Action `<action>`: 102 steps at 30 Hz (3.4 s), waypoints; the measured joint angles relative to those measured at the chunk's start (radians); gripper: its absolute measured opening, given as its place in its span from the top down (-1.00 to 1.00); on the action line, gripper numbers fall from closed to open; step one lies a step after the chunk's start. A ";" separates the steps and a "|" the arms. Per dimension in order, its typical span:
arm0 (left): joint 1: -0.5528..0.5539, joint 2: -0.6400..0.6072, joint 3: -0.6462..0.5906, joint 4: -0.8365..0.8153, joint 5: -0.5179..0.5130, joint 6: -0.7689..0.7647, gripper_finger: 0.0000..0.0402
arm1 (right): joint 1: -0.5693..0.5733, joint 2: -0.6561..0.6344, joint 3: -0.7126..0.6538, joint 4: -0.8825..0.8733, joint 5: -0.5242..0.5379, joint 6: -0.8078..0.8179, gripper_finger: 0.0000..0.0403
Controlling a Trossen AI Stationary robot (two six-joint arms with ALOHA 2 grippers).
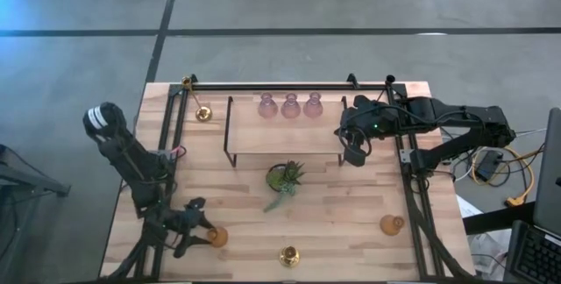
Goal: Pick & Place candle stick holders
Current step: Put the left yellow glass candle holder on the shelf
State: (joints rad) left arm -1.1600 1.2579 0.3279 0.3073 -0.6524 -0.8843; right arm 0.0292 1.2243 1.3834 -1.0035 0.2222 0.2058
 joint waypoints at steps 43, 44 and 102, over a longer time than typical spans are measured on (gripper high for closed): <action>0.176 0.103 0.014 0.158 -0.075 0.330 0.36 | -0.004 0.000 0.000 0.001 0.016 -0.041 0.96; 0.197 0.092 0.014 0.160 -0.075 0.330 0.36 | -0.004 0.000 0.000 0.002 0.017 -0.041 0.96; 1.322 0.190 0.684 -0.279 0.357 0.804 0.36 | -0.004 0.002 -0.002 -0.070 0.005 -0.052 0.96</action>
State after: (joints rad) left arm 0.1623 1.4483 1.0117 0.0284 -0.2958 -0.0799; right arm 0.0254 1.2263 1.3819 -1.0739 0.2275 0.1535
